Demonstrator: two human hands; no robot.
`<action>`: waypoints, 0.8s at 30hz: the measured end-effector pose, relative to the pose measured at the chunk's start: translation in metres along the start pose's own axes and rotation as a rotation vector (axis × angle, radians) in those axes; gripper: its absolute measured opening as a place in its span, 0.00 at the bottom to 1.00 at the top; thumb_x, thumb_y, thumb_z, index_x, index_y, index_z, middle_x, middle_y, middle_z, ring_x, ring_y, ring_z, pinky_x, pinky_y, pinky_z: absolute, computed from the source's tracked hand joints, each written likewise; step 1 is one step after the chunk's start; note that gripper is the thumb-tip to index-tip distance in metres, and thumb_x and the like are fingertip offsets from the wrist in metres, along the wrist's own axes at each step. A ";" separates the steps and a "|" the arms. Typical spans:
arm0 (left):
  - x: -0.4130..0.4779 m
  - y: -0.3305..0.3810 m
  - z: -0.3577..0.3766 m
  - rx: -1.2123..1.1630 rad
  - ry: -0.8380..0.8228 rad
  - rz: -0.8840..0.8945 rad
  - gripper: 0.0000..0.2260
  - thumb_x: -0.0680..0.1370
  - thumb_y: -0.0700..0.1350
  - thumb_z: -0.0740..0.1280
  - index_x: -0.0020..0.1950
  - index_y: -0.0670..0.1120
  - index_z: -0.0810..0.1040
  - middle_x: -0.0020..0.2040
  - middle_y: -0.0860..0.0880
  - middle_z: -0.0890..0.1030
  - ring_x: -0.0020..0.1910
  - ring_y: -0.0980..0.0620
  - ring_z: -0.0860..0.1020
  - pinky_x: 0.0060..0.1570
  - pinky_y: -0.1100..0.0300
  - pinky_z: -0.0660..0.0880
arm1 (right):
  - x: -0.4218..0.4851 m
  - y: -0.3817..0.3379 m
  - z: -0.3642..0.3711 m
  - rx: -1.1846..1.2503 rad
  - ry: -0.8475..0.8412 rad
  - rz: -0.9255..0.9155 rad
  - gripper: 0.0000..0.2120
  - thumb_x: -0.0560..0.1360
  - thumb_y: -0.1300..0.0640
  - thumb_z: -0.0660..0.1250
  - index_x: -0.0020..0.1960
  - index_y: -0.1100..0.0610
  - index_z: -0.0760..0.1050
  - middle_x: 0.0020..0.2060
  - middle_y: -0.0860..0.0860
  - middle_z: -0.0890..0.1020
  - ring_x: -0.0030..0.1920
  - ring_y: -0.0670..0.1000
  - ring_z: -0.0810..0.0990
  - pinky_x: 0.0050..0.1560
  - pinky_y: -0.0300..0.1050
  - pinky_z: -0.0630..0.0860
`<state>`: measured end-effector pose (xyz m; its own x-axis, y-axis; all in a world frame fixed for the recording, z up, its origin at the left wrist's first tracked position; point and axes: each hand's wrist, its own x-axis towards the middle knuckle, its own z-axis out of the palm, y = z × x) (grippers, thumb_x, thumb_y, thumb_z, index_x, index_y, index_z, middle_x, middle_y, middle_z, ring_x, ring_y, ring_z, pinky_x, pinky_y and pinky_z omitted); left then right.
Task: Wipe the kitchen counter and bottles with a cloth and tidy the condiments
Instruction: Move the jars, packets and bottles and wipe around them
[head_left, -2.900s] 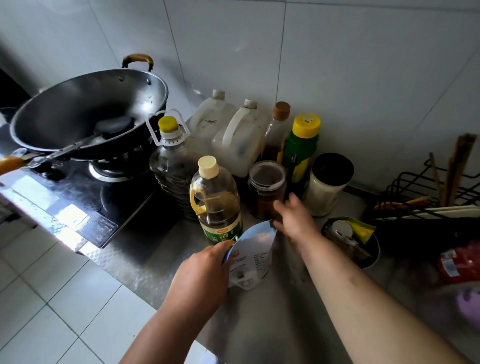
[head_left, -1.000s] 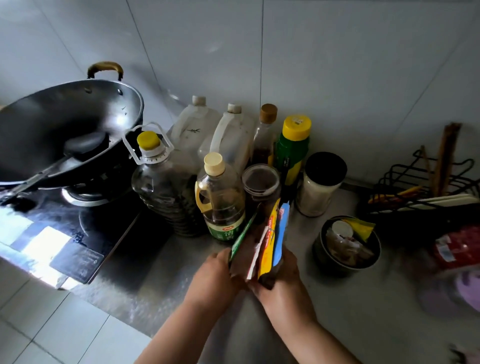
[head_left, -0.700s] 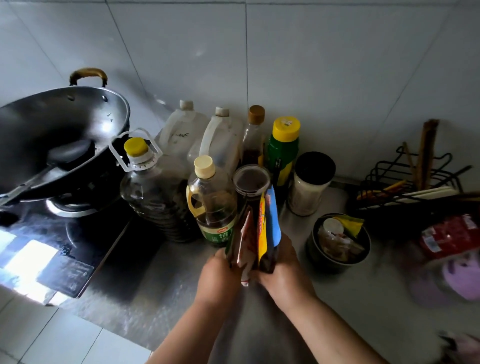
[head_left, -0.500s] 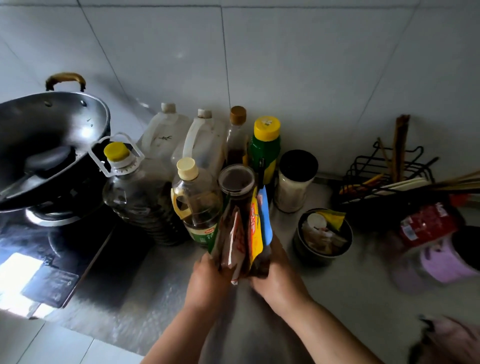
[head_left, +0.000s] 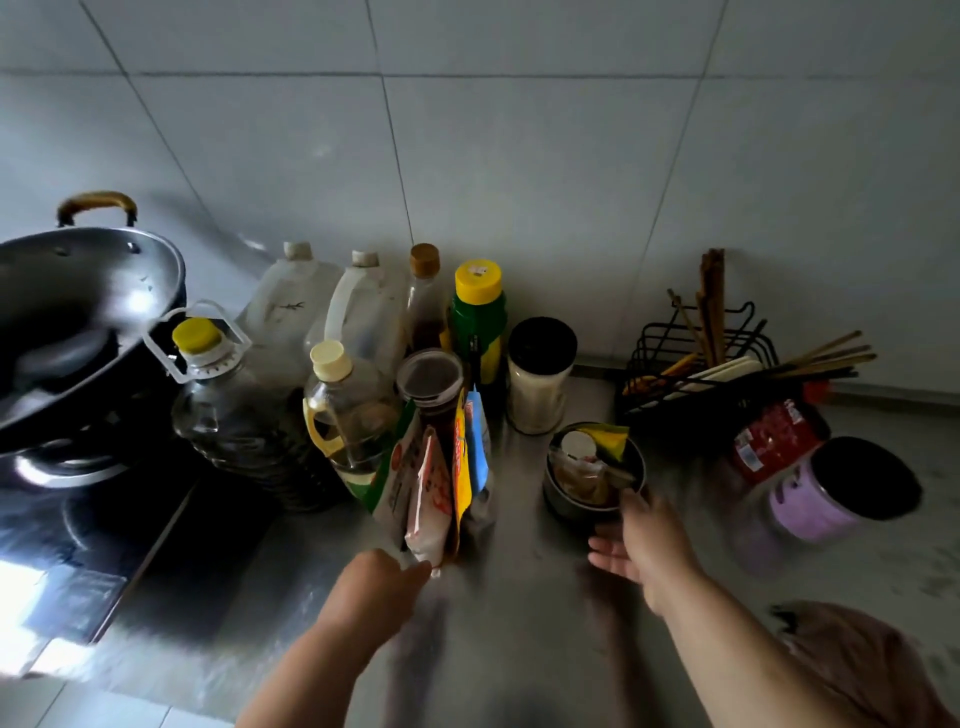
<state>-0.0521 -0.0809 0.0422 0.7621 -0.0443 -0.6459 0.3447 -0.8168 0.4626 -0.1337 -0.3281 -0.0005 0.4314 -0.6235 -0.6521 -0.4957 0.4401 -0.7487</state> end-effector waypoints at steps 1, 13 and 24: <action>-0.002 0.003 0.000 -0.005 -0.012 -0.004 0.13 0.74 0.50 0.69 0.43 0.39 0.79 0.40 0.38 0.85 0.38 0.41 0.82 0.44 0.50 0.80 | 0.002 -0.004 0.004 -0.026 -0.017 0.008 0.15 0.82 0.50 0.56 0.66 0.55 0.67 0.45 0.62 0.81 0.38 0.57 0.83 0.30 0.48 0.81; -0.029 0.026 0.002 -0.112 -0.070 -0.066 0.08 0.76 0.48 0.67 0.44 0.43 0.76 0.41 0.43 0.82 0.36 0.49 0.82 0.46 0.51 0.81 | -0.011 -0.016 0.054 -0.276 -0.378 -0.107 0.20 0.80 0.60 0.57 0.68 0.45 0.69 0.56 0.53 0.79 0.50 0.55 0.78 0.50 0.54 0.81; -0.049 0.046 0.037 -0.174 -0.242 -0.104 0.09 0.78 0.42 0.66 0.39 0.41 0.73 0.37 0.42 0.75 0.26 0.50 0.76 0.32 0.61 0.72 | -0.012 -0.019 -0.060 -0.710 0.154 -0.658 0.15 0.74 0.53 0.70 0.60 0.52 0.76 0.53 0.49 0.79 0.55 0.51 0.79 0.54 0.44 0.74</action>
<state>-0.0944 -0.1375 0.0723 0.5720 -0.1181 -0.8117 0.5185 -0.7147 0.4695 -0.1748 -0.3680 0.0287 0.7062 -0.7046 -0.0695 -0.5513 -0.4857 -0.6784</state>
